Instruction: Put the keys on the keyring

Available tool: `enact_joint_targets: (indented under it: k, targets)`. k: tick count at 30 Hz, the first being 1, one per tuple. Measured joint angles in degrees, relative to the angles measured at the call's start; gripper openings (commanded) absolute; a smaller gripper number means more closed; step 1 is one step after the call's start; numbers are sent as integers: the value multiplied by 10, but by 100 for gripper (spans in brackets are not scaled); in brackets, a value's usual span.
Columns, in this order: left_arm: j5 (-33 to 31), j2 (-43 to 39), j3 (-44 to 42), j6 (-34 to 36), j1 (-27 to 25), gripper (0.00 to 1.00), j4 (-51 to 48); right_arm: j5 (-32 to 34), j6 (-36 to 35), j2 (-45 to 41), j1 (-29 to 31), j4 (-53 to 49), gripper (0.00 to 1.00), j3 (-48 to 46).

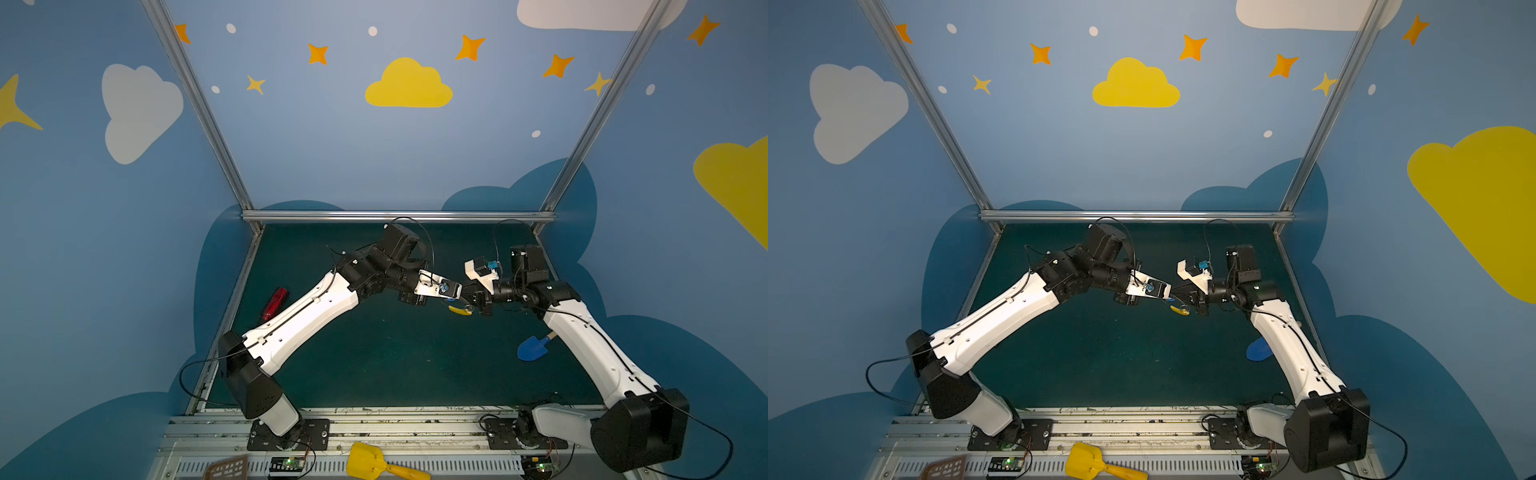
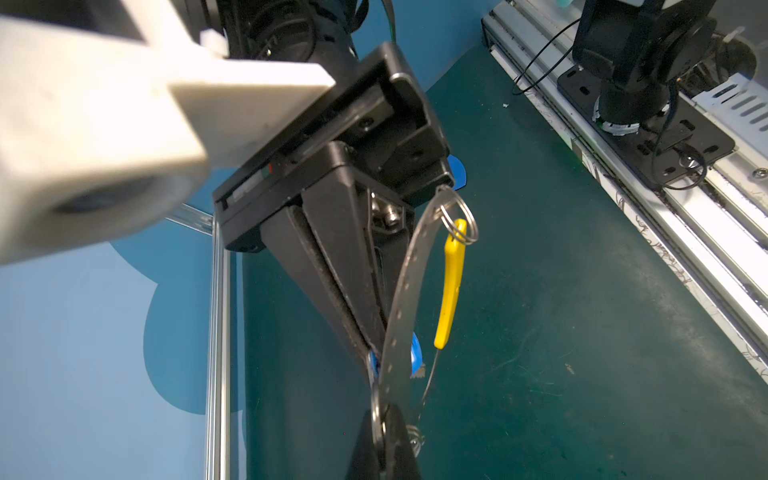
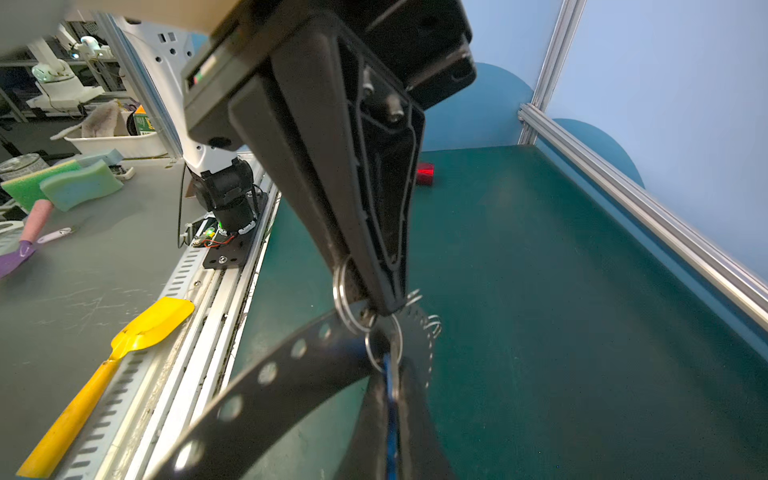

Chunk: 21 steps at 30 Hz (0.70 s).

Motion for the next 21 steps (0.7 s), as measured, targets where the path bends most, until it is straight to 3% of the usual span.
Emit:
enact_joint_targets:
  k: [18,21]
  targets:
    - [-19,-22,-41,-20,1,16,49,137,-66,-50,21,-37,0,42]
    - [-19,-25,-46,-35,3,28,59,149,-77,-50,26,-45,0,47]
